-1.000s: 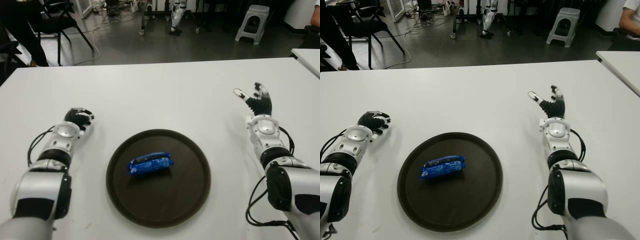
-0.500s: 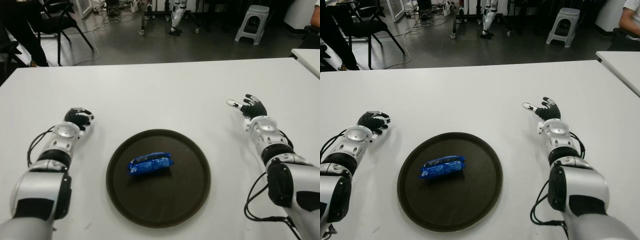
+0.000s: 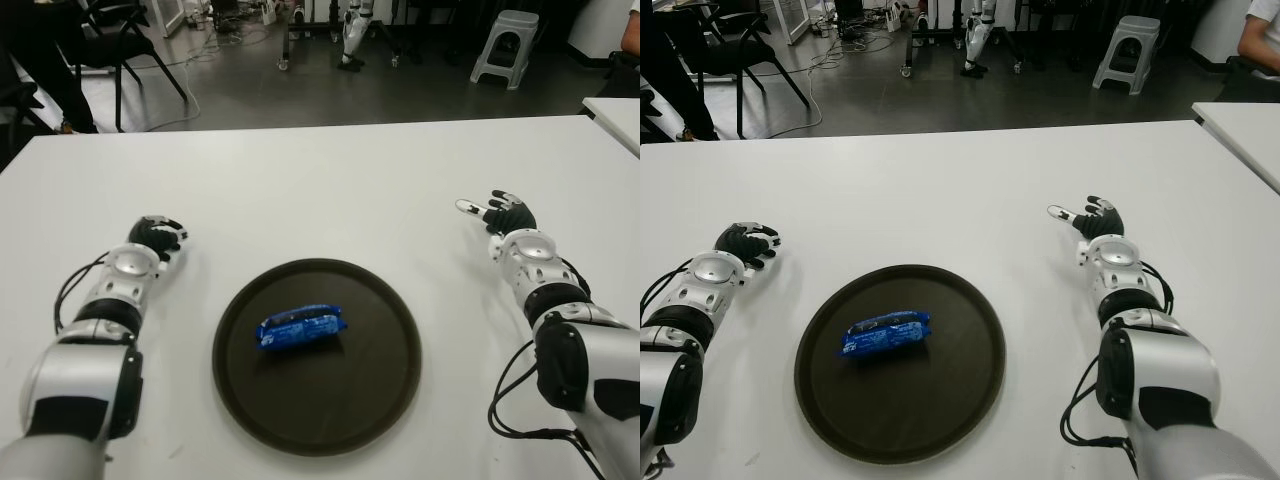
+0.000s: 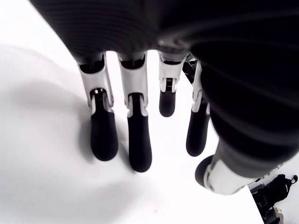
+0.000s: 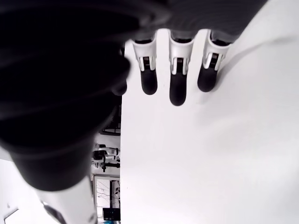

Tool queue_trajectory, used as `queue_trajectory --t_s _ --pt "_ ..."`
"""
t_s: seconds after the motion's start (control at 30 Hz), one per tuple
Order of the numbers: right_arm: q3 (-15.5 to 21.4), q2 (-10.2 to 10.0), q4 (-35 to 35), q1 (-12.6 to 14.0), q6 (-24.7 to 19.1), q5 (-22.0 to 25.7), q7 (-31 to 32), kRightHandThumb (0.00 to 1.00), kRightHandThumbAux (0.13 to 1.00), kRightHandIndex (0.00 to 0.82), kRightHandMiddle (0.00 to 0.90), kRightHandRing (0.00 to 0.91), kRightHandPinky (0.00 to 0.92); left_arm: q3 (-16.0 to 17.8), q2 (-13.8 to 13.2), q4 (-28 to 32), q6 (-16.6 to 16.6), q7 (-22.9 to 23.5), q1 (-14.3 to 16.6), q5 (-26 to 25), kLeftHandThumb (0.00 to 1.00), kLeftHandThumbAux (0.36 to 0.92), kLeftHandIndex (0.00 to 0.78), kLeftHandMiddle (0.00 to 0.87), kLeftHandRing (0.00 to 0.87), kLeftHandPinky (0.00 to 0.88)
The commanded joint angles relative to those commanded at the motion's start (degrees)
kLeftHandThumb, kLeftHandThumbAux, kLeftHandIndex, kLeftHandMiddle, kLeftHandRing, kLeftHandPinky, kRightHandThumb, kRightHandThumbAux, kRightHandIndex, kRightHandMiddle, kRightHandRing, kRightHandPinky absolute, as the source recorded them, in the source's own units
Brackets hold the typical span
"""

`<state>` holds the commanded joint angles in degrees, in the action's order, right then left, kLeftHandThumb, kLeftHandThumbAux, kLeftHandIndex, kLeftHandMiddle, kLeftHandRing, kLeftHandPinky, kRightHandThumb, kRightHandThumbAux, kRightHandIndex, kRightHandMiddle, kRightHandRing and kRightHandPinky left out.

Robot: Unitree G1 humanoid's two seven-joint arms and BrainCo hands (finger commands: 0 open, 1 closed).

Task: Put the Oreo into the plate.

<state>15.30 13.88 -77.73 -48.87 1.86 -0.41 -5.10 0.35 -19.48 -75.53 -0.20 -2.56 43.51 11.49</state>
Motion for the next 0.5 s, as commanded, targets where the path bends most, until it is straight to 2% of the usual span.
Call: queue_trajectory --t_s 0.5 --pt "-0.24 -0.35 0.14 0.32 0.75 -0.8 -0.09 0.0 0.877 0.136 0.163 0.162 0.153 0.35 0.07 -0.01 -0.57 -0.25 -0.56 -0.2 0.669 0.729 0.397 0.15 0.19 0.209"
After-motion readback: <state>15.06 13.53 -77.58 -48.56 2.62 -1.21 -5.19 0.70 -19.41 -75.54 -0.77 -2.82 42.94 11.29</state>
